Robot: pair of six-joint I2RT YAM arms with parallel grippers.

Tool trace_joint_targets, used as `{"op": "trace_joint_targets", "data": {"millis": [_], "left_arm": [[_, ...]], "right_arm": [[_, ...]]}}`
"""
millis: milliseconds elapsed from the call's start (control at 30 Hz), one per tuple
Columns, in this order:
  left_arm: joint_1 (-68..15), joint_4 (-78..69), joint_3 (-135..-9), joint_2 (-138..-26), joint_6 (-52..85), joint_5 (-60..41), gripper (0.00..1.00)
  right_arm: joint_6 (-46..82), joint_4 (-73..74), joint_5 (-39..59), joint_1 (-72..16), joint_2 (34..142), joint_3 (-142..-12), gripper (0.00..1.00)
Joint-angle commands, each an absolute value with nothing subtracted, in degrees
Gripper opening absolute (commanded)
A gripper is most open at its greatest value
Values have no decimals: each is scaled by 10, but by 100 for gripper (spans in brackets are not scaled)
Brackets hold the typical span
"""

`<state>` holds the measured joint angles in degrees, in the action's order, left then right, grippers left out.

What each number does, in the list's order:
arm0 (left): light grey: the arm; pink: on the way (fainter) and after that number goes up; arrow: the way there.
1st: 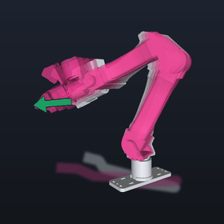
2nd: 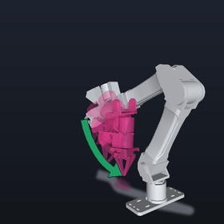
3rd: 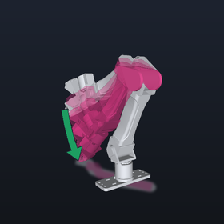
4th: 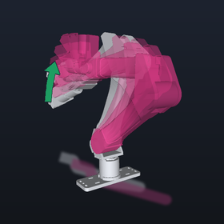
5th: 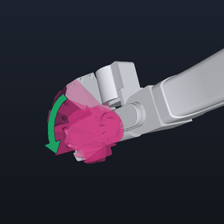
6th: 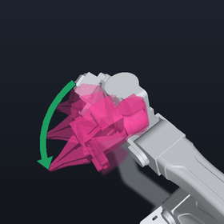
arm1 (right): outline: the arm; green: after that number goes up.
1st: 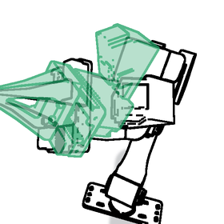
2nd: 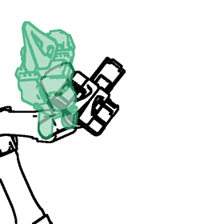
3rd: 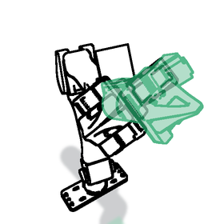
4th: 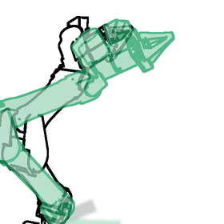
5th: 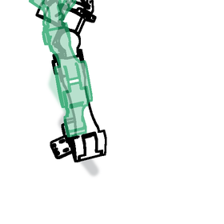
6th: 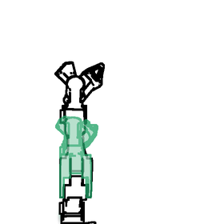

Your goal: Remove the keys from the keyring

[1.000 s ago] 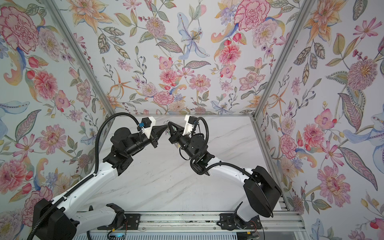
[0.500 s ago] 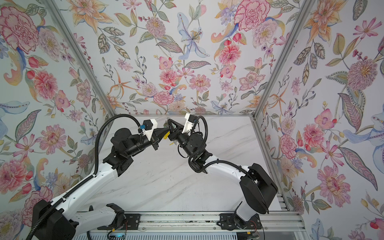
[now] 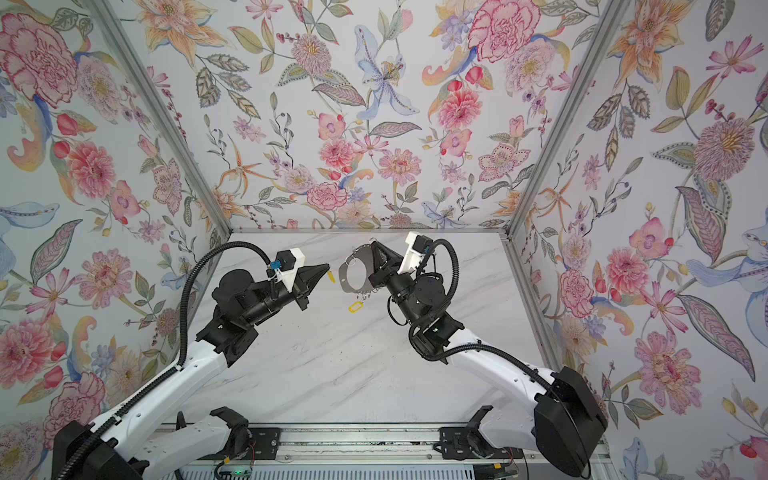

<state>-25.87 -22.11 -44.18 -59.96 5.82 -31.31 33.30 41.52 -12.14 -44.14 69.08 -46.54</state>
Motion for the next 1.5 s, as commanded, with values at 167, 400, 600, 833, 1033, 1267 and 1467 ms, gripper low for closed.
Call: {"op": "trace_joint_targets", "data": {"millis": [167, 400, 600, 833, 1033, 1267, 1467], "left_arm": [[-229, -252, -371, -575, 104, -239, 0], [-217, -239, -299, -526, 123, -121, 0], [-202, -226, -265, -526, 141, -92, 0], [-192, -247, -244, -545, 155, -92, 0], [-186, -254, -247, -562, 160, -105, 0], [-177, -231, -259, -569, 150, -114, 0], [-168, -218, -263, -570, 148, -112, 0]], "right_arm": [[252, 170, -236, -424, 510, -393, 0], [294, -19, -286, -419, 403, -331, 0], [326, -49, -257, -393, 411, -299, 0], [312, 11, -198, -305, 495, -293, 0], [294, 121, -120, -227, 626, -319, 0], [294, 192, -46, -146, 783, -379, 0], [290, 175, 17, -96, 890, -447, 0]]}}
